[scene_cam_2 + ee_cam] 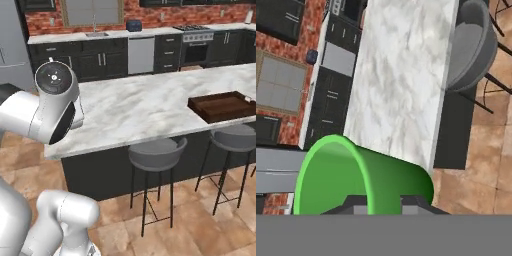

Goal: There is a tray on the dining counter. Grab the cup, mug, and pitcher and place them on the tray. The pitcher may be placed next to the tray if it cannot fit the tray.

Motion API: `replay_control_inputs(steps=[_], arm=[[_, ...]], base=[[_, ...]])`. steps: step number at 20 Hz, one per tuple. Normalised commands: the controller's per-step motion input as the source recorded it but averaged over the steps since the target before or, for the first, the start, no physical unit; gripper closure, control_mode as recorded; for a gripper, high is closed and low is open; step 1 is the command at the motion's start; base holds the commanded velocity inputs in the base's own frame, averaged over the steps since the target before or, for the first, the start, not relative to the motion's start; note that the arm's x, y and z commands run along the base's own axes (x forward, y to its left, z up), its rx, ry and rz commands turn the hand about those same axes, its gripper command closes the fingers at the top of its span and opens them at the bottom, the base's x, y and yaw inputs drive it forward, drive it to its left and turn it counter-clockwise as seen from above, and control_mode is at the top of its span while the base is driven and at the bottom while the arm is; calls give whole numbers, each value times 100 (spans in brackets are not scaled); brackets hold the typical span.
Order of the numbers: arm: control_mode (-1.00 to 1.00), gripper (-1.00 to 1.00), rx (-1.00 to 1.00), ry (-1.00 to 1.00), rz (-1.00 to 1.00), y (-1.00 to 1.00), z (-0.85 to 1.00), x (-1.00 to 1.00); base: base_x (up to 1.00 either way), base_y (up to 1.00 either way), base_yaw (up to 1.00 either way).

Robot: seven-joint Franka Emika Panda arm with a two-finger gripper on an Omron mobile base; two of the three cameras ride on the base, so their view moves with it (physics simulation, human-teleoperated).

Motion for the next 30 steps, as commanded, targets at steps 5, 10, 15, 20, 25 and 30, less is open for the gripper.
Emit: replay_control_inputs(steps=[5,10,15,20,25,30], arm=[[100,100,0,0,0,0,0,0],[100,100,0,0,0,0,0,0],[100,100,0,0,0,0,0,0],[100,100,0,0,0,0,0,0],[100,100,0,0,0,0,0,0],[100,100,0,0,0,0,0,0]], base=[[46,-80,56],[39,-92,51],[39,-99,43],[36,-100,38],[32,-100,27],[26,-84,6]])
